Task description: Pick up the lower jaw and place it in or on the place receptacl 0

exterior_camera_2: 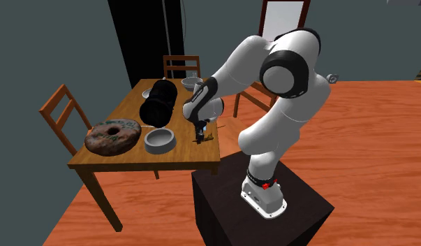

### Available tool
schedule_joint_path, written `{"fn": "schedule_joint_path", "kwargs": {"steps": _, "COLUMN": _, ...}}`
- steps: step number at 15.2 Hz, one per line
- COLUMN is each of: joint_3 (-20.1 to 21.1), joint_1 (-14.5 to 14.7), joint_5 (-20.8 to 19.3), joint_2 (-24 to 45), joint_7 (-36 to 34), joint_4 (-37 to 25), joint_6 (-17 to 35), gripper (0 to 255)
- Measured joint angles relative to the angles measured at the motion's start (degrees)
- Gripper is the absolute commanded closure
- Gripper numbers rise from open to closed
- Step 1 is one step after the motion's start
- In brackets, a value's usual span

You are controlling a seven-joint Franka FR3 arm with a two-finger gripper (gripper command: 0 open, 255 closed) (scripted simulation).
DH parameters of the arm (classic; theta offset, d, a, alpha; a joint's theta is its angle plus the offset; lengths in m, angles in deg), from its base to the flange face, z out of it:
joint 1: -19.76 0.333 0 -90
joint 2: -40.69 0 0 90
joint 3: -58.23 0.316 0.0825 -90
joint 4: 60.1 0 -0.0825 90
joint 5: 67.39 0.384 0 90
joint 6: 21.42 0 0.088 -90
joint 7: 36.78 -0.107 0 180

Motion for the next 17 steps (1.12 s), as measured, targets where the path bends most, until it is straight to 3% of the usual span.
{"fn": "schedule_joint_path", "kwargs": {"steps": 17, "joint_3": -5.68, "joint_1": 0.92, "joint_5": -2.95, "joint_2": -13.24, "joint_7": -1.17, "joint_4": -5.30, "joint_6": -18.26, "gripper": 255}}
